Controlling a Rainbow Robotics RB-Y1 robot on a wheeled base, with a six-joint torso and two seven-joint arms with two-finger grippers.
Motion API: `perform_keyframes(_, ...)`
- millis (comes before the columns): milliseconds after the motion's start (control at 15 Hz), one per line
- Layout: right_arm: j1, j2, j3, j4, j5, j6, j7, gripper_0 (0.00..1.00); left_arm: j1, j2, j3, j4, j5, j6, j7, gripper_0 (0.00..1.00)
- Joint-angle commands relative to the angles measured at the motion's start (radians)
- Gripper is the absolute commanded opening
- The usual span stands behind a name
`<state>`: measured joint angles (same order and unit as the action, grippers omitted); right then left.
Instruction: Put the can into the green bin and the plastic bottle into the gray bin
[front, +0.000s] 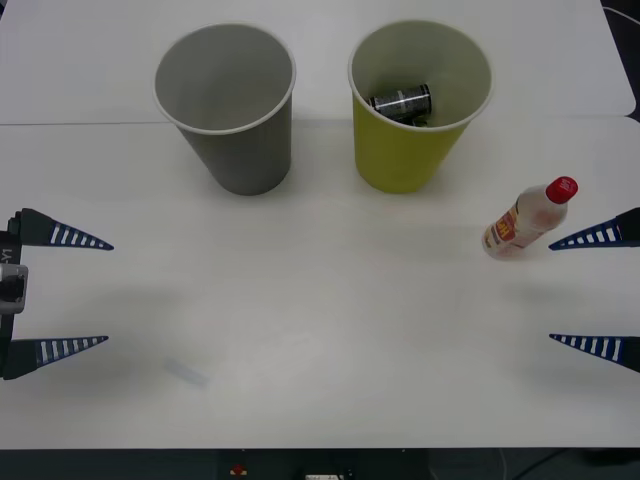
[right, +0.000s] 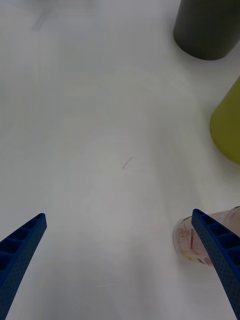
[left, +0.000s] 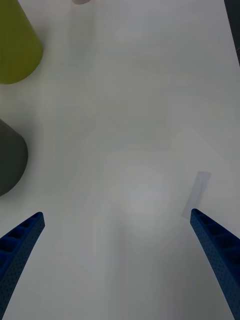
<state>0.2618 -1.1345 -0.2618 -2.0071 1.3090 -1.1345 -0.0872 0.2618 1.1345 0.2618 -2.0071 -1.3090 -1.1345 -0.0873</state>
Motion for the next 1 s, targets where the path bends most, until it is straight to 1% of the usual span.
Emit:
perform_keyframes(67,0.0,0.0,0.0,0.0,0.0,0.0,0.0,1.0,0.0,0.0,0.0,0.0,0.0,0.0,0.0,1.0)
perform_keyframes(133,0.02,0.012,0.013,0.015,-0.002,0.001,0.003,1.0,0.0,0.0,0.0,0.0,0.0,0.0,0.0,1.0)
perform_keyframes(400,0.025,-0.002,0.01,0.019,-0.019,0.013,0.011,1.0,0.0,0.0,0.0,0.0,0.0,0.0,0.0,1.0)
perform_keyframes(733,0.146,-0.027,0.012,0.005,-0.119,0.163,0.034,1.0,0.0,0.0,0.0,0.0,0.0,0.0,0.0,1.0)
perform_keyframes(1000,0.244,-0.027,0.012,-0.027,-0.165,0.302,0.052,1.0,0.0,0.0,0.0,0.0,0.0,0.0,0.0,1.0)
